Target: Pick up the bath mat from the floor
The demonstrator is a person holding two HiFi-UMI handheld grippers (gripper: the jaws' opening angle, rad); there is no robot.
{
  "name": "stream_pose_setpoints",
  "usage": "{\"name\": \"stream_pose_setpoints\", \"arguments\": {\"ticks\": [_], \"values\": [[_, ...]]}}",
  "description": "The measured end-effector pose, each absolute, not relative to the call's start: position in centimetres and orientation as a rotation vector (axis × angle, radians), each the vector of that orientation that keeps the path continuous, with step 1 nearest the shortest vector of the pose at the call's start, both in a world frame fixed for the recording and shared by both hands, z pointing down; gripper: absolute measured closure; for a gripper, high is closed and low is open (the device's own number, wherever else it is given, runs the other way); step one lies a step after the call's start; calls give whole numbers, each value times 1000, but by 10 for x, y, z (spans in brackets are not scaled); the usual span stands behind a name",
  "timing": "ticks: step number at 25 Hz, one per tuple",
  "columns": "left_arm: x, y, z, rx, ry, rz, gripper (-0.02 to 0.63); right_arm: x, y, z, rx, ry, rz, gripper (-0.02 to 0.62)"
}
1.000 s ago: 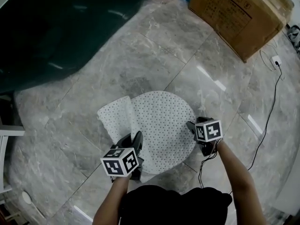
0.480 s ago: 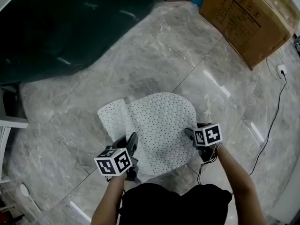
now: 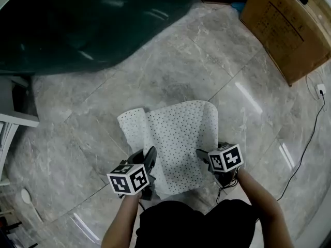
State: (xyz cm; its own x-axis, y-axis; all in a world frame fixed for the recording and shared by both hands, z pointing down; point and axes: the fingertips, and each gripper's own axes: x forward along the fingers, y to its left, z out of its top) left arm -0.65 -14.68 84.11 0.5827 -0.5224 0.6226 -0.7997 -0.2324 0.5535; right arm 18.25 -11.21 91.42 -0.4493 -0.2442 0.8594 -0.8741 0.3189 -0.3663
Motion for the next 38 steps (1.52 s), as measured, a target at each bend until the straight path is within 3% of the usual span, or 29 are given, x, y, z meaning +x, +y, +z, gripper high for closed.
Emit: {"name": "stream_pose_setpoints", "arguments": {"ticks": [6,9,15,28,38], "values": [[-46,-135,840,1866,-1129,347,581,177,-117,903,1019,-1898,1174,428],[-63,-126,840,1845,-1160,353,581,195,-117,907,1104,-1835,1221,554],[-97,-111,846,1789,-1237,373,581,203,-116,907,1151,-1858,1379,565],[-119,-105,843,1746,-1293,401,583,185,-116,879,1085,-1943,1313,569],[-135,-101,742,1650,-1450,347,584,161,-119,783,1153,-1981,1382,569]]}}
